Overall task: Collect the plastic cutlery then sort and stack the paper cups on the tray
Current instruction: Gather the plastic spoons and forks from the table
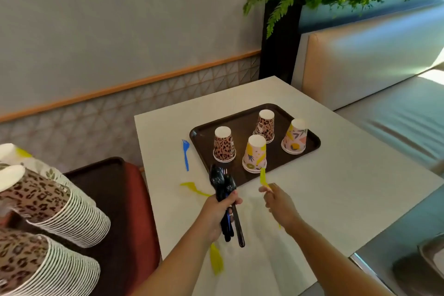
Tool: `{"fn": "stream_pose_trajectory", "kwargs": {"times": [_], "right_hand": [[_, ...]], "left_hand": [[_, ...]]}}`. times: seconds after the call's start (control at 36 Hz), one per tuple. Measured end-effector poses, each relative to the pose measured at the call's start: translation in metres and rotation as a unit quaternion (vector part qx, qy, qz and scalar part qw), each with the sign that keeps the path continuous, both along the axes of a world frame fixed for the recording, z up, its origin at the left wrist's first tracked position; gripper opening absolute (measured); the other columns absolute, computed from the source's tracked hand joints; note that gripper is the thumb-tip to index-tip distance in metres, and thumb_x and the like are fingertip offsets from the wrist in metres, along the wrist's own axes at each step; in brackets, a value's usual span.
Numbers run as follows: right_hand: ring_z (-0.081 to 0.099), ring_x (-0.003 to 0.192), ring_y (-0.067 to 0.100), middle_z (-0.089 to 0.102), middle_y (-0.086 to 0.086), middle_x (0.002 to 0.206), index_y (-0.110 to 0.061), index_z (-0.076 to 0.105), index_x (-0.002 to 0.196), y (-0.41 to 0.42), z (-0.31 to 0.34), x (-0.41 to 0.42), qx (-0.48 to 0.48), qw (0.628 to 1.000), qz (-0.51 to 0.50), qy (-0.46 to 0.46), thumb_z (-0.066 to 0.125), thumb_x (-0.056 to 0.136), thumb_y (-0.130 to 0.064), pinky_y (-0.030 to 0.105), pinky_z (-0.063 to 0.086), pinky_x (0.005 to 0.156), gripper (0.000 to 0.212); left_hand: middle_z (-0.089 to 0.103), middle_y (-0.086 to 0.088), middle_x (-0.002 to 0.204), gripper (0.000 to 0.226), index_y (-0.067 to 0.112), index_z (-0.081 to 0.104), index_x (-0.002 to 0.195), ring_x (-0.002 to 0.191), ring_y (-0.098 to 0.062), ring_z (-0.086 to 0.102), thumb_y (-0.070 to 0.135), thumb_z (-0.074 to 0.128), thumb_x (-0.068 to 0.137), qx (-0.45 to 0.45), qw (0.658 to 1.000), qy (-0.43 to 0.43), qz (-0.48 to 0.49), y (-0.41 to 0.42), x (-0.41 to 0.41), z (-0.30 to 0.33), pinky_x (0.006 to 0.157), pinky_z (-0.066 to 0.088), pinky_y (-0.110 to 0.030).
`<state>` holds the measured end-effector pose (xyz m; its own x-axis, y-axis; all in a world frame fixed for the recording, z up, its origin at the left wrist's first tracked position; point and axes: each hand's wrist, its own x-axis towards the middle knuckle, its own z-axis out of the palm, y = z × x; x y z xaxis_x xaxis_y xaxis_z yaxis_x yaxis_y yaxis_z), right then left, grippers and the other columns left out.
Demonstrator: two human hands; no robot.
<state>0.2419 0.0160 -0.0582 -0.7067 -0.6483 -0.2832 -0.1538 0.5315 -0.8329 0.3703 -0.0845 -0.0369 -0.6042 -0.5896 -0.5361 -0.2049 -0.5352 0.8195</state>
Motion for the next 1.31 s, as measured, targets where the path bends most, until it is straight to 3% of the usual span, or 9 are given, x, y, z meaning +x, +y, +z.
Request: {"fn": "stream_pose_trajectory", "kwargs": {"times": [0.22, 0.42, 0.64, 0.72, 0.86, 1.0, 1.11, 1.19, 1.31], "right_hand": [[0.049, 0.058, 0.012, 0.05, 0.002, 0.065, -0.01, 0.056, 0.084, -0.048, 0.042, 0.045, -0.204, 0.953, 0.04, -0.218, 0.037, 0.099, -0.016, 0.021, 0.043, 0.049, 0.025], [0.056, 0.087, 0.027, 0.048, 0.008, 0.089, -0.035, 0.053, 0.072, -0.067, 0.029, 0.054, -0.112, 0.982, 0.15, -0.02, 0.034, 0.1, -0.022, 0.043, 0.048, 0.086, 0.036], [0.05, 0.081, 0.017, 0.047, 0.001, 0.085, -0.02, 0.053, 0.088, -0.082, 0.024, 0.068, -0.106, 0.974, 0.2, -0.001, 0.033, 0.1, -0.021, 0.027, 0.039, 0.072, 0.023], [0.049, 0.086, 0.017, 0.045, -0.001, 0.085, -0.006, 0.054, 0.102, -0.089, 0.026, 0.07, -0.087, 0.97, 0.226, 0.026, 0.034, 0.1, -0.019, 0.028, 0.039, 0.075, 0.024], [0.051, 0.077, 0.019, 0.045, -0.001, 0.076, -0.011, 0.045, 0.09, -0.099, 0.021, 0.07, -0.058, 0.966, 0.25, 0.037, 0.035, 0.1, -0.021, 0.033, 0.041, 0.072, 0.017], [0.054, 0.082, 0.024, 0.056, 0.012, 0.087, 0.0, 0.051, 0.104, -0.105, 0.021, 0.066, -0.053, 0.959, 0.276, 0.045, 0.031, 0.101, -0.029, 0.037, 0.042, 0.082, 0.035], [0.051, 0.08, 0.018, 0.053, 0.002, 0.079, -0.009, 0.057, 0.097, -0.106, 0.014, 0.055, -0.093, 0.958, 0.265, 0.053, 0.029, 0.101, -0.025, 0.034, 0.042, 0.081, 0.032], [0.05, 0.083, 0.01, 0.052, 0.003, 0.095, -0.01, 0.06, 0.105, -0.103, 0.001, 0.046, -0.049, 0.905, 0.404, 0.122, 0.04, 0.093, -0.002, 0.018, 0.039, 0.077, 0.025], [0.046, 0.094, 0.011, 0.042, -0.005, 0.099, -0.018, 0.066, 0.11, -0.093, -0.013, 0.046, 0.023, 0.788, 0.588, 0.181, 0.043, 0.071, 0.013, 0.004, 0.031, 0.076, 0.055]], "left_hand": [[0.065, 0.001, 0.057, 0.015, 0.011, 0.065, 0.08, 0.056, -0.014, 0.05, 0.019, 0.058, 0.091, -0.021, 0.999, -0.022, 0.044, 0.004, 0.01, -0.003, 0.056, 0.039, -0.025], [0.066, -0.009, 0.077, 0.021, 0.003, 0.064, 0.098, 0.073, -0.021, 0.061, 0.021, 0.056, 0.092, 0.047, 0.994, 0.035, 0.094, -0.003, 0.021, -0.003, 0.063, 0.048, -0.028], [0.066, -0.011, 0.078, 0.023, 0.003, 0.065, 0.09, 0.076, -0.021, 0.063, 0.023, 0.054, 0.093, 0.101, 0.984, 0.065, 0.13, -0.008, 0.035, -0.005, 0.073, 0.049, -0.03], [0.066, -0.008, 0.065, 0.025, 0.005, 0.064, 0.085, 0.06, -0.018, 0.063, 0.025, 0.052, 0.094, 0.119, 0.978, 0.077, 0.154, -0.009, 0.039, -0.005, 0.064, 0.051, -0.03], [0.057, -0.004, 0.054, 0.026, 0.004, 0.06, 0.079, 0.047, -0.014, 0.054, 0.024, 0.051, 0.094, 0.119, 0.975, 0.095, 0.159, -0.01, 0.049, -0.003, 0.064, 0.042, -0.03], [0.051, -0.001, 0.059, 0.02, 0.007, 0.061, 0.082, 0.048, -0.011, 0.048, 0.022, 0.054, 0.093, 0.104, 0.98, 0.092, 0.142, -0.017, 0.061, 0.002, 0.054, 0.043, -0.024], [0.051, 0.001, 0.055, 0.018, 0.006, 0.058, 0.084, 0.045, -0.01, 0.046, 0.019, 0.051, 0.095, 0.076, 0.979, 0.083, 0.169, -0.028, 0.071, 0.007, 0.051, 0.042, -0.024], [0.049, 0.0, 0.052, 0.02, 0.006, 0.057, 0.083, 0.045, -0.011, 0.045, 0.019, 0.049, 0.095, 0.074, 0.971, 0.093, 0.206, -0.035, 0.078, 0.008, 0.051, 0.042, -0.025], [0.047, 0.001, 0.051, 0.02, 0.005, 0.058, 0.083, 0.042, -0.01, 0.046, 0.02, 0.05, 0.094, 0.083, 0.96, 0.116, 0.24, -0.042, 0.086, 0.005, 0.047, 0.043, -0.023]]}}
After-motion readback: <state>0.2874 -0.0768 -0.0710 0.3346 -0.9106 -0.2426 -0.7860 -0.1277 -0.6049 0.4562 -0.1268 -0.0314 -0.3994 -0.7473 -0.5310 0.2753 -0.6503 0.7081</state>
